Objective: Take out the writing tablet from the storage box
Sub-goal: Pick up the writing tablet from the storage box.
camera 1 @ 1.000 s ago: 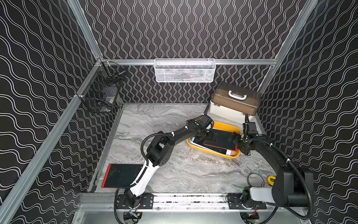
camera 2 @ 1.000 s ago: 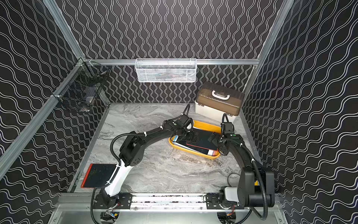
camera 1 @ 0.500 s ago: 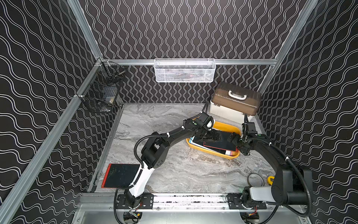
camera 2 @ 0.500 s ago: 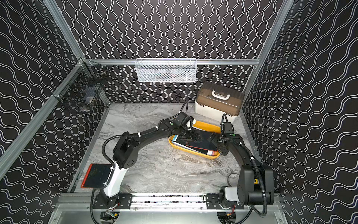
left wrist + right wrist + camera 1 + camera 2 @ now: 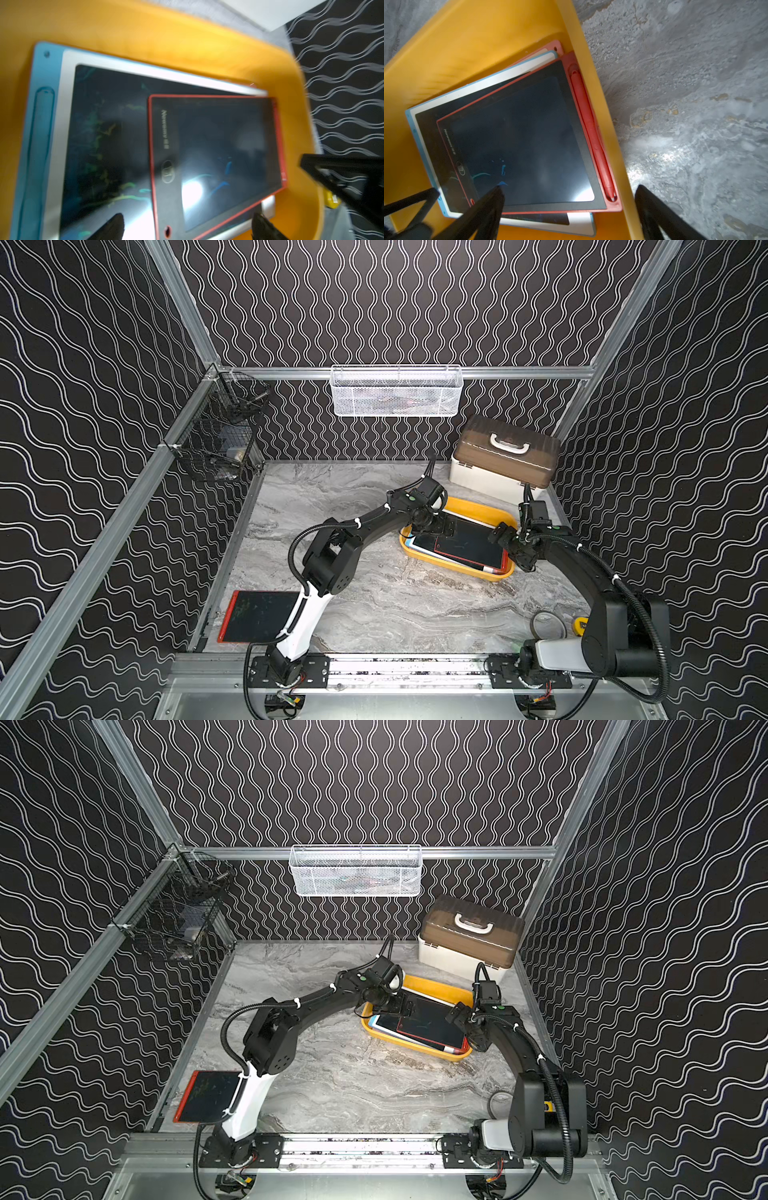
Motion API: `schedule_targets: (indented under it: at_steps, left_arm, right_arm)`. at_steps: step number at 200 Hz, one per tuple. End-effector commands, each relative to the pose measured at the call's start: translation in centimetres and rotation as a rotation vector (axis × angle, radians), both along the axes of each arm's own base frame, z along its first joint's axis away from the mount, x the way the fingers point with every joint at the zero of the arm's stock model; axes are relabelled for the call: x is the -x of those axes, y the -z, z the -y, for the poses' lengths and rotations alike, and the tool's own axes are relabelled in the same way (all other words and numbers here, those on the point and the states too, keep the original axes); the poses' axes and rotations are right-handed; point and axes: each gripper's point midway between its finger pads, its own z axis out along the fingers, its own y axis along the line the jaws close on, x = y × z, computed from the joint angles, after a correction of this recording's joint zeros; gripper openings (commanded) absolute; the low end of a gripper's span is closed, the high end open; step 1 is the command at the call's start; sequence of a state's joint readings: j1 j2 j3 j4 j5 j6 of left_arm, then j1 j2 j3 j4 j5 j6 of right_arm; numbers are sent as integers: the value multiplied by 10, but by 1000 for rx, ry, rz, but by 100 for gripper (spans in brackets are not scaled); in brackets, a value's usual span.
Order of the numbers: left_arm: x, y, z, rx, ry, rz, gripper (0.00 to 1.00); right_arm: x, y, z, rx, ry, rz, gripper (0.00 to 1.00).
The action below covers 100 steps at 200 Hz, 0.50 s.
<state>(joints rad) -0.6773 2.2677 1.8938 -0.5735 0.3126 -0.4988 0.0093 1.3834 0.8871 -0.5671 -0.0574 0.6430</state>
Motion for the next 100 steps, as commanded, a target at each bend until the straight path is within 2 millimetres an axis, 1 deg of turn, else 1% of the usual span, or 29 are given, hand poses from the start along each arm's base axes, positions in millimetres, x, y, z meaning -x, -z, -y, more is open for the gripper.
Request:
schedule_targets:
  at_steps: [1,46,75,100]
  left_arm:
    - [-2,15,-2,-31,8,-6,99]
    - [0,27,9,16,4,-59,99]
    - [8,36,18,40,13,-104,99]
    - [18,35,33,67,53,-130,99]
  right_arm:
    - [-1,-1,0,1,6,-3,99]
    - [-2,3,-4,-24,-3,-10,98]
    - [-4,5,-5,-27,-7,-13,97]
    - [-7,5,-8,-41,-14,-12,96]
